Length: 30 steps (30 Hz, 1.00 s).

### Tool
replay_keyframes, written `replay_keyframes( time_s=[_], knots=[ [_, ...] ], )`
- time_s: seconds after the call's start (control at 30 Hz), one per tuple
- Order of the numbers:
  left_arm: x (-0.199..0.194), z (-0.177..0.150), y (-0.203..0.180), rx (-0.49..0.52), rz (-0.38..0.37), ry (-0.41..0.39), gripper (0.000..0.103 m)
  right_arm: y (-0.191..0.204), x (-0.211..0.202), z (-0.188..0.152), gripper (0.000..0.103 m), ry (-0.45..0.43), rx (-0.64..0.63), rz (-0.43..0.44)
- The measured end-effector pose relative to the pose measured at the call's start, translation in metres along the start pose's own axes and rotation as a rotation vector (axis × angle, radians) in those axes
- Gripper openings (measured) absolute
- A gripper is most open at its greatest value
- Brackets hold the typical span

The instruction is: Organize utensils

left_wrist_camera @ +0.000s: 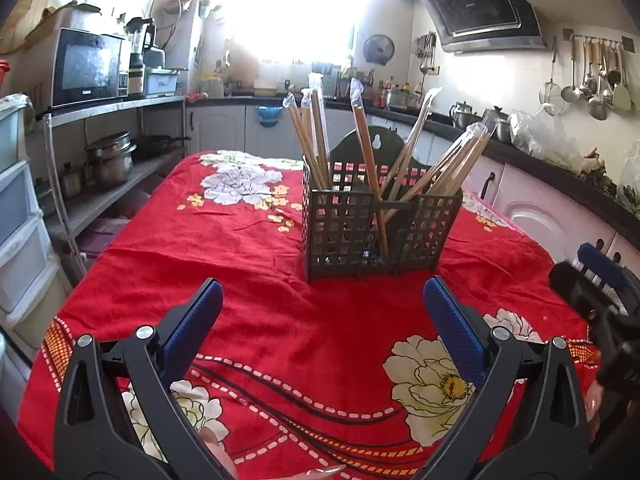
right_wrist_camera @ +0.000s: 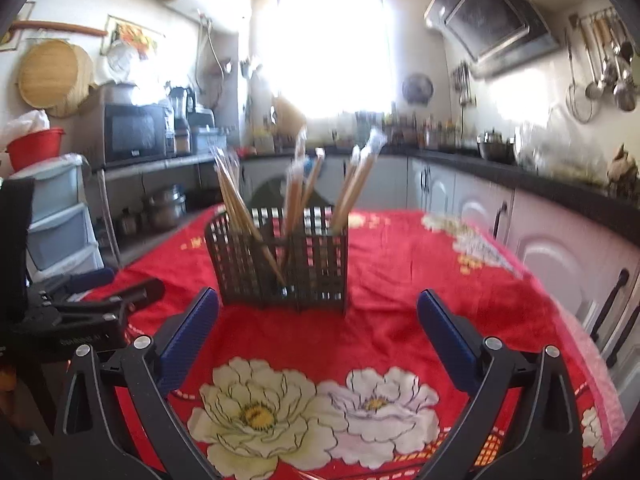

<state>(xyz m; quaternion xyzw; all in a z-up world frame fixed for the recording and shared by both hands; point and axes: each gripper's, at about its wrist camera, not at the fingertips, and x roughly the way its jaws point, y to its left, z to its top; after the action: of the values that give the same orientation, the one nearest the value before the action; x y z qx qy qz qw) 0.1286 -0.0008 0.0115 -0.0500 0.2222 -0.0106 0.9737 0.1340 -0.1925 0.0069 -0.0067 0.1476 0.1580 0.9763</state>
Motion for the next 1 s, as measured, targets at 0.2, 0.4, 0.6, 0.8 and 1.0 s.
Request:
replay_keyframes(
  time_s=[0.2, 0.4, 0.6, 0.8, 1.0],
  knots=[
    [-0.004, -0.008, -0.002, 0.009, -0.015, -0.039, 0.093, -0.001, -0.009, -0.003, 0.097, -0.100, 0.009, -0.020],
    [-0.007, -0.016, -0.008, 0.042, -0.012, -0.071, 0.093, 0.002, -0.008, -0.012, 0.097, -0.111, -0.021, -0.059],
    [-0.003, -0.017, 0.000, -0.001, -0.011, -0.069, 0.093, -0.001, -0.004, -0.015, 0.097, -0.100, -0.004, -0.046],
    [-0.002, -0.018, 0.003, -0.016, -0.009, -0.068, 0.093, -0.002, -0.003, -0.017, 0.097, -0.085, 0.019, -0.036],
    [-0.002, -0.018, 0.004, -0.015, -0.010, -0.069, 0.093, -0.001, -0.001, -0.018, 0.097, -0.075, 0.016, -0.033]
  ],
)
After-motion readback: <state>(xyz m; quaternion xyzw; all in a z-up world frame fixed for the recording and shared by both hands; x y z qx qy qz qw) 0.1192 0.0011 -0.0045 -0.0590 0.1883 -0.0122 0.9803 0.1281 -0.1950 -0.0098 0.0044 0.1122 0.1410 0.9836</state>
